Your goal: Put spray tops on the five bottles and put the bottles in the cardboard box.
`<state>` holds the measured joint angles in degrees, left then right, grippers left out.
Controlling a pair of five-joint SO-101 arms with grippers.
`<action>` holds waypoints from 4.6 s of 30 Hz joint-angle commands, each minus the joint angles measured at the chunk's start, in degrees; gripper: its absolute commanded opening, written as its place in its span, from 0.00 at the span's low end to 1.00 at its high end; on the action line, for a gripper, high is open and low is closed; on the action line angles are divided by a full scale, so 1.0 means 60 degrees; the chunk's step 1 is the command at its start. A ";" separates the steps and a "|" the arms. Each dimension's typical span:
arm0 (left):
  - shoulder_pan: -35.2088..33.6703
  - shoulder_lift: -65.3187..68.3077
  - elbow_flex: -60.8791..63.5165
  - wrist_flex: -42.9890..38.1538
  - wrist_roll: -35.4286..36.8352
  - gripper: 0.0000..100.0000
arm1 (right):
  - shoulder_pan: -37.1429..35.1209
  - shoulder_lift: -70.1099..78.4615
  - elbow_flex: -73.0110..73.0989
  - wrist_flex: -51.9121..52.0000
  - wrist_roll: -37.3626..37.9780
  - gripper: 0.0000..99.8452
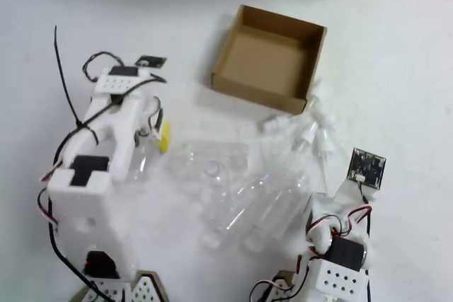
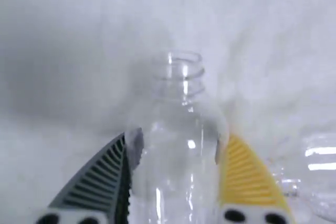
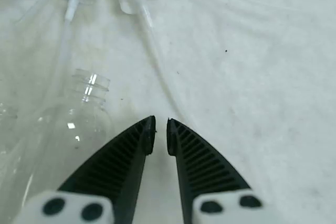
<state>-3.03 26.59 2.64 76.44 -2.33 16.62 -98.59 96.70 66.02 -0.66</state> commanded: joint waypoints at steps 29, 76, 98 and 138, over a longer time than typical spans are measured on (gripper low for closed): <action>0.0095 -0.1326 -0.0176 -0.0015 0.1509 0.32 | -0.0051 0.0051 0.0044 0.0095 -0.0044 0.02; 0.0403 -0.0989 -0.1231 0.1216 0.0894 0.33 | -0.0051 0.0051 0.0044 0.0095 -0.0044 0.02; 0.0432 -0.0608 -0.0278 0.0190 0.0923 0.33 | -0.0051 0.0051 0.0044 0.0095 -0.0044 0.02; -0.0168 -0.4418 0.3297 -0.2418 0.0308 0.12 | 0.0256 0.0608 -0.3560 -0.0608 0.4645 0.01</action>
<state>-1.36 3.74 22.86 64.48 0.04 21.71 -97.71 85.27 56.44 21.58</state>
